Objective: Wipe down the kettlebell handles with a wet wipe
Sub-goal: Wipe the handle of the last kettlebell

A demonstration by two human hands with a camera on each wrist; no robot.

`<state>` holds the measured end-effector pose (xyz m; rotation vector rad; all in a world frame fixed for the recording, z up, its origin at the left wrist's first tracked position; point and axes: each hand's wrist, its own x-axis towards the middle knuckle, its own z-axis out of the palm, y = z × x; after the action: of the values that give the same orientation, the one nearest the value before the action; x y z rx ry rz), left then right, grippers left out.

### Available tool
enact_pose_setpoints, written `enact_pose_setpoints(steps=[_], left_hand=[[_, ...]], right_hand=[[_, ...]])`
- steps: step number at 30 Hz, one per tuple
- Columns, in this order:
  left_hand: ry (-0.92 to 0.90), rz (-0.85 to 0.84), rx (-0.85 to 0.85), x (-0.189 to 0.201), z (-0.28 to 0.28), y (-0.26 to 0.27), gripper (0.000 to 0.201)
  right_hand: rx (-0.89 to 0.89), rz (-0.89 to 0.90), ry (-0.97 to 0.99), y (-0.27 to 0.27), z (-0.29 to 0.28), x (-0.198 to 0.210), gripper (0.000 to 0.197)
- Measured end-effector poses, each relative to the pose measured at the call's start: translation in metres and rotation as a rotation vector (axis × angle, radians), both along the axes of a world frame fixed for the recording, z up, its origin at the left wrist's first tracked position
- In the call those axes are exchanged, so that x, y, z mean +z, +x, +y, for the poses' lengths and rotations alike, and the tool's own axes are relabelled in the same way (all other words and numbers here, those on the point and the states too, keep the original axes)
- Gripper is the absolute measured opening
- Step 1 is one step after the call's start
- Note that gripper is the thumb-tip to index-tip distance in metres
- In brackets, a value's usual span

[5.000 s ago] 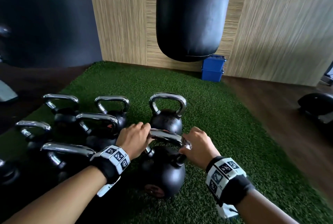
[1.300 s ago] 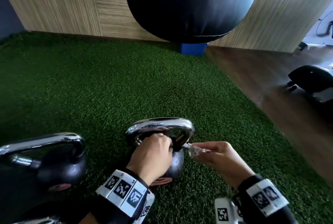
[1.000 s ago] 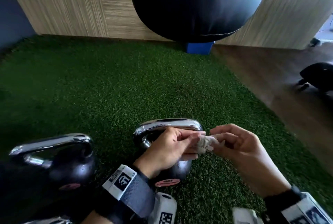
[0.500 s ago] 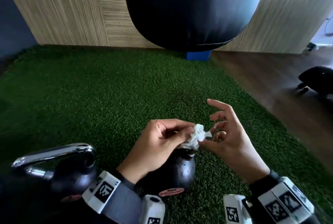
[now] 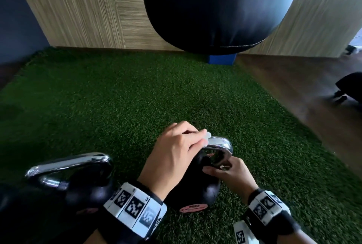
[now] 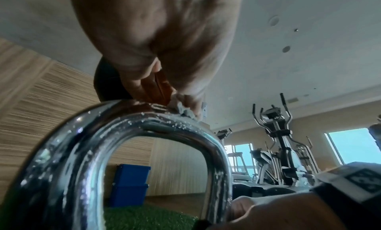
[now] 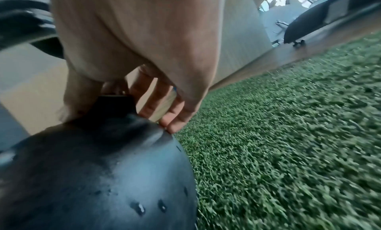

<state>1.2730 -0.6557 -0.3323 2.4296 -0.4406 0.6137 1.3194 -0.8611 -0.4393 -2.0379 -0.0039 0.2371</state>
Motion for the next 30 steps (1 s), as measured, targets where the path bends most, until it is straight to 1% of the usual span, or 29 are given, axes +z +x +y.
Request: enact_pose_setpoints(steps=[2, 4, 5, 7, 9, 10, 13, 17, 21, 23, 25, 28, 30], left_hand=[[0.027, -0.004, -0.015, -0.003, 0.008, -0.004, 0.028], [0.004, -0.036, 0.017, -0.006, 0.019, -0.006, 0.028], [-0.009, -0.048, 0.036, -0.007, 0.022, -0.006, 0.028], [0.030, -0.081, 0.052, -0.008, 0.021, -0.007, 0.024], [0.088, -0.124, 0.045, -0.012, 0.015, -0.010, 0.024], [0.074, -0.135, 0.046, -0.014, 0.015, -0.010, 0.026], [-0.099, -0.120, 0.100, -0.023, 0.026, -0.015, 0.025], [-0.311, -0.120, 0.181, -0.031, 0.035, -0.021, 0.024], [-0.289, -0.173, 0.222, -0.043, 0.033, -0.021, 0.025], [-0.368, -0.233, 0.260, -0.055, 0.031, -0.022, 0.023], [-0.504, -0.253, 0.327, -0.067, 0.028, -0.025, 0.021], [-0.777, -0.145, 0.413, -0.078, 0.022, -0.027, 0.018], [-0.962, -0.103, 0.410, -0.080, 0.015, -0.029, 0.018]], right_hand=[[0.006, -0.033, -0.018, -0.001, -0.003, -0.003, 0.055], [0.004, -0.061, -0.054, -0.002, -0.004, -0.005, 0.065], [0.005, -0.065, -0.059, -0.003, -0.004, -0.006, 0.066], [0.008, -0.065, -0.037, -0.003, -0.003, -0.007, 0.059], [0.000, -0.074, -0.031, -0.005, -0.002, -0.008, 0.045], [-0.005, -0.079, -0.036, -0.005, -0.002, -0.008, 0.040], [0.020, -0.079, -0.017, -0.007, -0.002, -0.007, 0.038], [0.034, -0.078, 0.015, -0.007, -0.003, -0.007, 0.048], [0.030, -0.095, 0.026, -0.007, -0.003, -0.010, 0.049], [0.031, -0.094, 0.023, -0.007, -0.004, -0.012, 0.047], [0.037, -0.094, 0.026, -0.007, -0.004, -0.012, 0.047], [0.046, -0.086, 0.036, -0.008, -0.004, -0.011, 0.048], [0.047, -0.087, 0.040, -0.008, -0.003, -0.011, 0.046]])
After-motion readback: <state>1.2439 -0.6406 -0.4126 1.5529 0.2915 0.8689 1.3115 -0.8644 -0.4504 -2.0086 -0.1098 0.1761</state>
